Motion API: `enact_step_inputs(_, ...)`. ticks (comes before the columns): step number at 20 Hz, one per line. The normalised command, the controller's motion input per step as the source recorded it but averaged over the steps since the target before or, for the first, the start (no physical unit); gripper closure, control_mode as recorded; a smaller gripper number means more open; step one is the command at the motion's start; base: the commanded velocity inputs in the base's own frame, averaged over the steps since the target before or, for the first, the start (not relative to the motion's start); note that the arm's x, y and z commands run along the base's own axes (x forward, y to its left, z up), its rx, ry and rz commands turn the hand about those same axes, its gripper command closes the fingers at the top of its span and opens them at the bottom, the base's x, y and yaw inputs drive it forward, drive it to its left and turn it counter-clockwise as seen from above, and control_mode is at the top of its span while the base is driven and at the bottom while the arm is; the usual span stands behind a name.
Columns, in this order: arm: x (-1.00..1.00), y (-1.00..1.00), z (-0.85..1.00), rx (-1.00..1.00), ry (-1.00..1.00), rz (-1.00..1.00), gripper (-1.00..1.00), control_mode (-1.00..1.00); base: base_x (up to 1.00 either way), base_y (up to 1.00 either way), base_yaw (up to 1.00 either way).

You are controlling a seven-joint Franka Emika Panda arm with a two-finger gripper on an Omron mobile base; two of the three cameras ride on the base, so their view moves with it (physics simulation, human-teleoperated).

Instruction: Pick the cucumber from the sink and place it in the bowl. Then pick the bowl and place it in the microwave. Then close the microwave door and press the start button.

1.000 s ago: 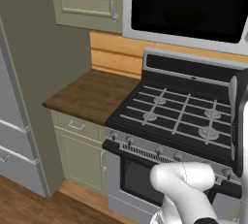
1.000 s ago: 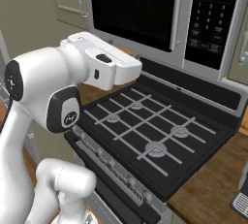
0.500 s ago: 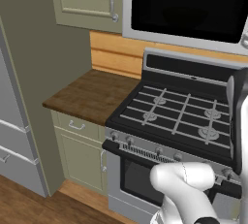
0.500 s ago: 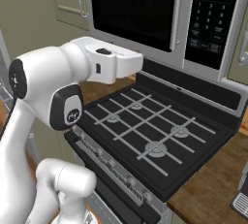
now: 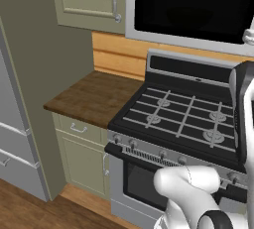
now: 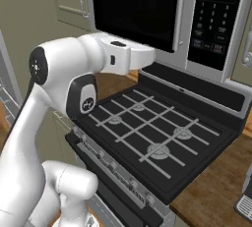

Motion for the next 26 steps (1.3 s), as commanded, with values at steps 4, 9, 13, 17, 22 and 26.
enact_step_inputs(4, 0.34, -0.44, 0.0, 0.0, 0.0, -0.01, 1.0, -1.0, 0.0, 0.0, 0.0)
enact_step_inputs(9, 0.14, -0.49, 0.0, 0.01, 0.0, 0.0, 1.0, -1.0, 0.0, 0.0, 0.0)
enact_step_inputs(13, 0.04, -0.39, 0.0, 0.0, 0.0, 0.0, 1.0, -1.0, 0.0, 0.0, 0.0)
enact_step_inputs(17, 0.19, -0.09, 0.0, 0.0, 0.01, 0.0, 1.0, -1.0, 0.0, 0.0, 0.0)
enact_step_inputs(22, 0.25, -0.01, -0.05, 0.0, 0.1, 0.0, 1.0, -1.0, 0.0, 0.0, 0.0)
enact_step_inputs(26, 0.23, -0.28, -0.02, 0.0, 0.04, 0.0, 1.0, -1.0, 0.0, 0.0, 0.0)
